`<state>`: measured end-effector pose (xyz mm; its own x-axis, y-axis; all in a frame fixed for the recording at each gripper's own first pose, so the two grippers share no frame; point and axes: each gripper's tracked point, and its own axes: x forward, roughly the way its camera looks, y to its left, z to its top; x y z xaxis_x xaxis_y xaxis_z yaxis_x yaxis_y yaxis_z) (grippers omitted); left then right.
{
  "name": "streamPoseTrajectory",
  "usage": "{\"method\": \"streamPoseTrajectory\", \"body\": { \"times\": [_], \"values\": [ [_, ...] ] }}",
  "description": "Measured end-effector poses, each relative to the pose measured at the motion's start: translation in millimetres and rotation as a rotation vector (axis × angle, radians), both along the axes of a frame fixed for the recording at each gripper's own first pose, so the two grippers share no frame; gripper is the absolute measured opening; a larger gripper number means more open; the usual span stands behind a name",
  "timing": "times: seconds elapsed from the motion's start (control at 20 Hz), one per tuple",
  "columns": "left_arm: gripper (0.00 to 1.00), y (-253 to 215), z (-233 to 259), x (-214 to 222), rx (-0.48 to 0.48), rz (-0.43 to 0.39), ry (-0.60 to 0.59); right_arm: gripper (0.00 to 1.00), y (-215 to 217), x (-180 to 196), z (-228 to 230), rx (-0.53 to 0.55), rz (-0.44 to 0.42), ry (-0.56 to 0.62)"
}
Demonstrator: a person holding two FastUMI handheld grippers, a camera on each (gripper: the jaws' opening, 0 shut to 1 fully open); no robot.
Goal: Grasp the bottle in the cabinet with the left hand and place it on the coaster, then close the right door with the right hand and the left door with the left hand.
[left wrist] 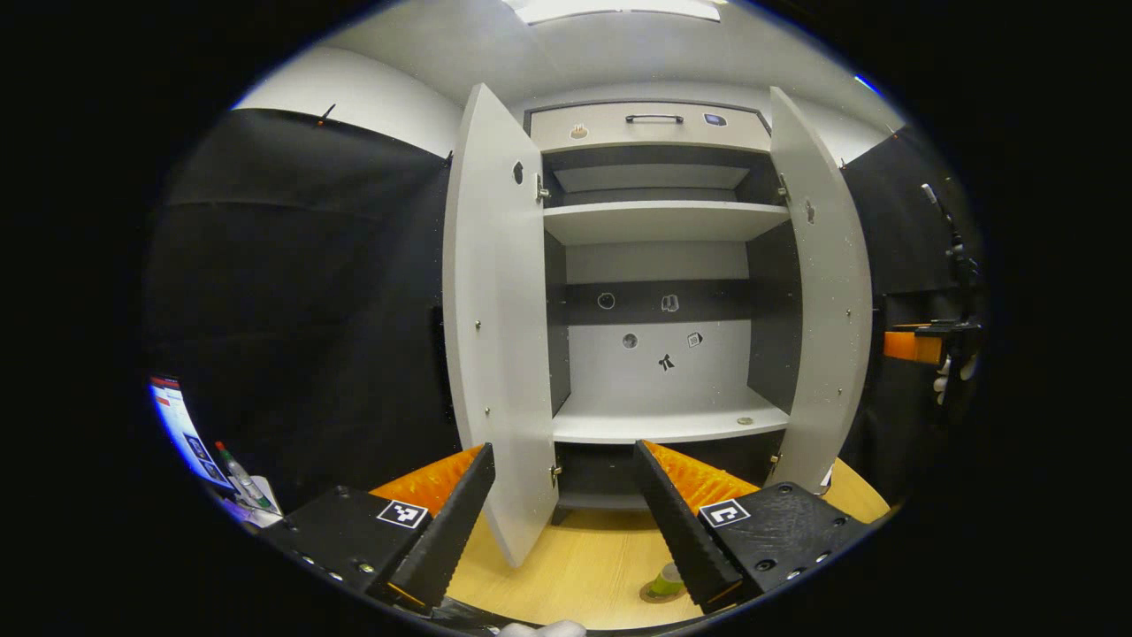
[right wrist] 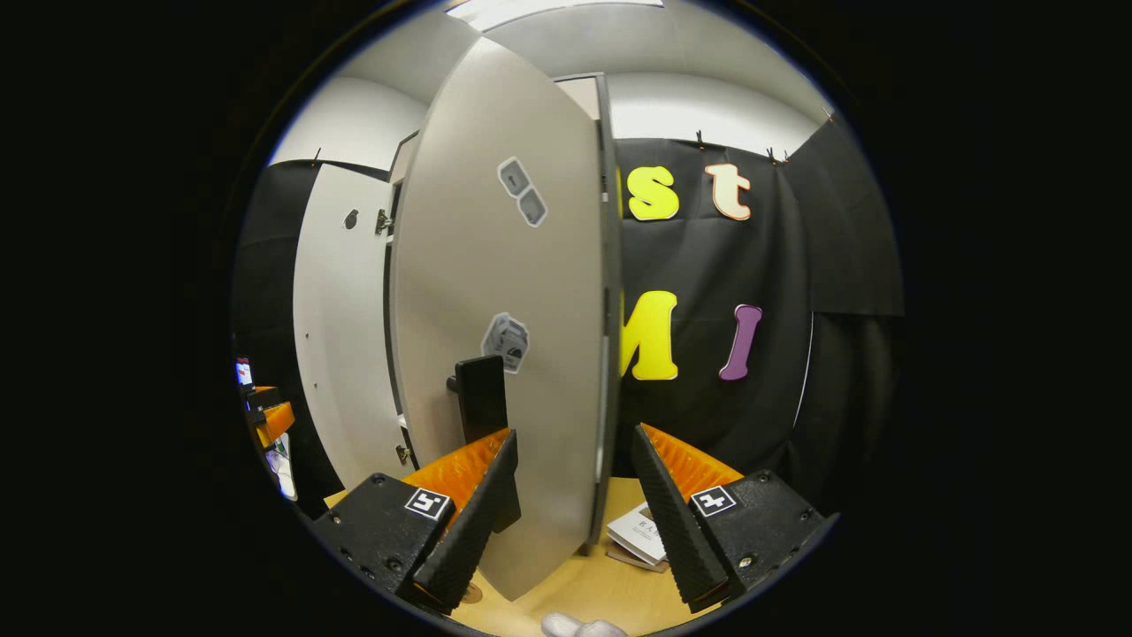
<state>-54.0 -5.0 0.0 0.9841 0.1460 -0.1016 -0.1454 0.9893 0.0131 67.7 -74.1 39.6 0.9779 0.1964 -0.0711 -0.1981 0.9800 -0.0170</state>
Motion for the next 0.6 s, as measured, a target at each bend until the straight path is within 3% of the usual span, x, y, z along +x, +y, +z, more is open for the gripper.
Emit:
{"method": "streamPoseTrajectory", "body": {
  "times": [0.25,0.6],
  "values": [
    [0.95,22,-4,3,0.013,-0.014,0.005,0.81,62,12,-3,0.003,0.063,-0.006],
    [0.96,49,-4,5,0.013,-0.035,-0.001,0.82,98,-5,-6,-0.028,0.068,-0.028]
  ]
}}
